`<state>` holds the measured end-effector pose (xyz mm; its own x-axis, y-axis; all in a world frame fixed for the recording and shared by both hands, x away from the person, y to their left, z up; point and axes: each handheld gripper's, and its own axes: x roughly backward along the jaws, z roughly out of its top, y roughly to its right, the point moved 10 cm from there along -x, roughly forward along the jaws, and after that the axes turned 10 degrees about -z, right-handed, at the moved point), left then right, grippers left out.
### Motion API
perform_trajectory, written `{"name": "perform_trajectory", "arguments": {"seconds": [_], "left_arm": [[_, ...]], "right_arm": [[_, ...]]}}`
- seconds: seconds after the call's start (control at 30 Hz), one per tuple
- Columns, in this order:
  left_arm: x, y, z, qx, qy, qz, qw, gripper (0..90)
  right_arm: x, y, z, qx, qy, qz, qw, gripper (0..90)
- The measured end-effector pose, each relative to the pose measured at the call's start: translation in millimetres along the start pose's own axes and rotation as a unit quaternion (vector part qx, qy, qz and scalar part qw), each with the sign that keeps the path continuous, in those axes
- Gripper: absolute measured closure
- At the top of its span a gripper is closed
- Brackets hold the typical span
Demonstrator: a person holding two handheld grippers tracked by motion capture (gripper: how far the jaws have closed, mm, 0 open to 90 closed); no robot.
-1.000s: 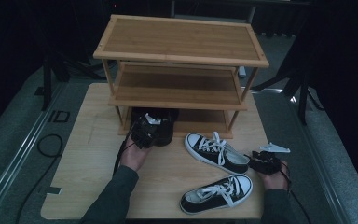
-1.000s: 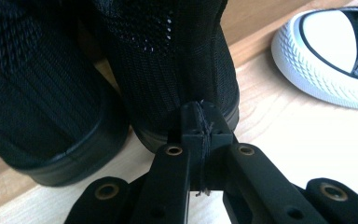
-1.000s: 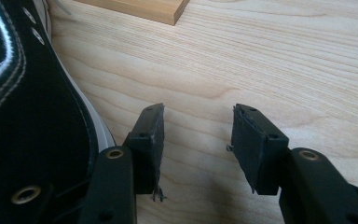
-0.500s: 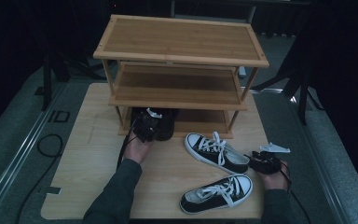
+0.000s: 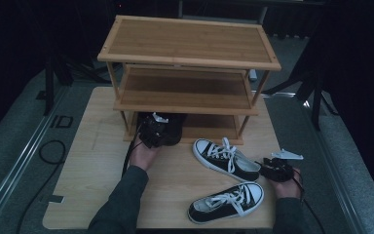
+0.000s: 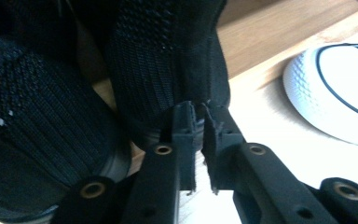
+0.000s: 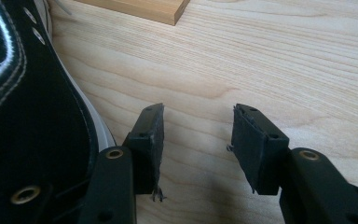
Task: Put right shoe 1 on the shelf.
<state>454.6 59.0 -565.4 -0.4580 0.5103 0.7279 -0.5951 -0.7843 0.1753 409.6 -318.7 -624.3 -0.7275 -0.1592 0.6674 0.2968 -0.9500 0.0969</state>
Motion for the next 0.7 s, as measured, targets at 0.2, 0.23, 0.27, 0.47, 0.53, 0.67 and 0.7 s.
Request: {"name": "perform_trajectory", "arguments": {"seconds": [0.2,0.23,0.27,0.47,0.53,0.67,0.7], "left_arm": [[11.1,-1.4,-8.6,-0.006,0.012,-0.001,0.9999,76.5],[12.8,-1.3,-10.4,-0.006,0.014,-0.004,0.9999,75.8],[14.1,-1.6,-12.0,-0.006,0.015,-0.004,0.9999,75.5],[18.7,-3.8,-26.3,-0.005,0.010,-0.013,0.9998,67.9],[19.2,-3.9,-32.2,-0.008,0.008,-0.017,0.9998,66.6],[20.0,-5.1,-40.9,-0.004,0.013,-0.019,0.9997,63.5],[19.6,-4.1,-43.2,0.000,0.017,-0.023,0.9996,63.4]], "right_arm": [[-0.1,0.1,0.0,-0.001,0.000,0.002,1.0000,53.2],[-0.1,0.1,0.0,-0.001,0.000,0.003,1.0000,53.1],[-0.1,0.1,0.0,-0.002,0.000,0.003,1.0000,53.1],[-0.6,-0.1,1.2,-0.003,-0.007,0.007,0.9999,53.3],[-1.0,-0.1,1.9,-0.007,-0.009,0.009,0.9999,53.3],[-1.7,-0.1,2.5,-0.008,-0.010,0.008,0.9999,53.6],[-1.9,-0.2,2.7,-0.009,-0.009,0.008,0.9999,53.5]]}}
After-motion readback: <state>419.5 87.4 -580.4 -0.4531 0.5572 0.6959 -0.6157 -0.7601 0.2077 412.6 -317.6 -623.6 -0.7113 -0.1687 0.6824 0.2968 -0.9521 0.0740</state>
